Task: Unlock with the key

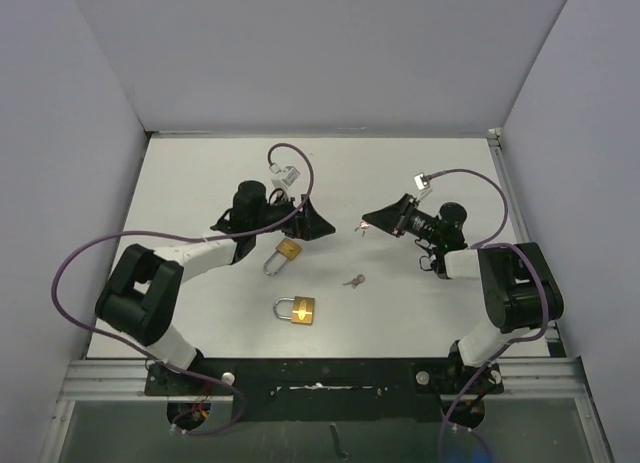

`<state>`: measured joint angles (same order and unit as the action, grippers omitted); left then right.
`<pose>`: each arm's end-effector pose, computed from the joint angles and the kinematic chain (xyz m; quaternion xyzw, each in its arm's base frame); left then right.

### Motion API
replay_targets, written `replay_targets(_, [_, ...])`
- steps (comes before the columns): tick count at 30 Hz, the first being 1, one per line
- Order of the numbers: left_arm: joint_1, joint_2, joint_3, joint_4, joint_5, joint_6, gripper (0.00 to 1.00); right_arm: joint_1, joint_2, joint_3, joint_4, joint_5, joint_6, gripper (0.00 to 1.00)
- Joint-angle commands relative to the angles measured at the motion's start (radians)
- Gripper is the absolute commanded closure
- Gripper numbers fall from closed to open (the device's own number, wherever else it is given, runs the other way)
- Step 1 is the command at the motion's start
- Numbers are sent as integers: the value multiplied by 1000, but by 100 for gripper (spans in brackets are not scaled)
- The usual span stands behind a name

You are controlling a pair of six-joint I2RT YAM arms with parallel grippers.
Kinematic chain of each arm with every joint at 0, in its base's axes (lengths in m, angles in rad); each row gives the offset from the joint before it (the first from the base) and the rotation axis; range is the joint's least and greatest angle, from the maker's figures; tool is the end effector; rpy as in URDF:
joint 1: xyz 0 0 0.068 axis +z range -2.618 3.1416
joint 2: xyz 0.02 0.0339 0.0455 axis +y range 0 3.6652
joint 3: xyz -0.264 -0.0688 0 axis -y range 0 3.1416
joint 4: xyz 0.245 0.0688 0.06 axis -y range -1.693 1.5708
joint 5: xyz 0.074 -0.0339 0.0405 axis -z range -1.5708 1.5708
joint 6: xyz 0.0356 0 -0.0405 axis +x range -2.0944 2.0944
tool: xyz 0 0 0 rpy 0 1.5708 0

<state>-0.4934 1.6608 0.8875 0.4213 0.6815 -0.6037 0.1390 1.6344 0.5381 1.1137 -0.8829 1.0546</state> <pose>0.3033 -0.1885 0.2132 0.1484 0.7822 -0.5151 0.3174 0.2920 0.0686 0.1881 0.0067 0.7032 0.6101 0.3651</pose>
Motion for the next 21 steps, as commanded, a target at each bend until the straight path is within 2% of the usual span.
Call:
replay_targets(1, [0, -152, -68, 48, -225, 55, 2, -7, -59, 3, -109, 86, -33, 100])
replay_targets(4, [-8, -205, -92, 2, -318, 104, 2, -14, -79, -4, -216, 166, 23, 100])
replay_targets(10, [-13, -265, -118, -48, -357, 175, 2, -25, -1, -21, -64, 177, 204, 100])
replay_targets(13, [-11, -280, -148, -34, -380, 170, 2, -24, 24, -12, -60, 180, 210, 100])
replay_targets(16, [-17, -289, -166, -61, -479, 159, 2, -25, 33, -12, -61, 183, 206, 100])
replay_targets(21, [-24, -266, -140, -221, -572, 214, 2, -24, 42, -13, -63, 176, 191, 100])
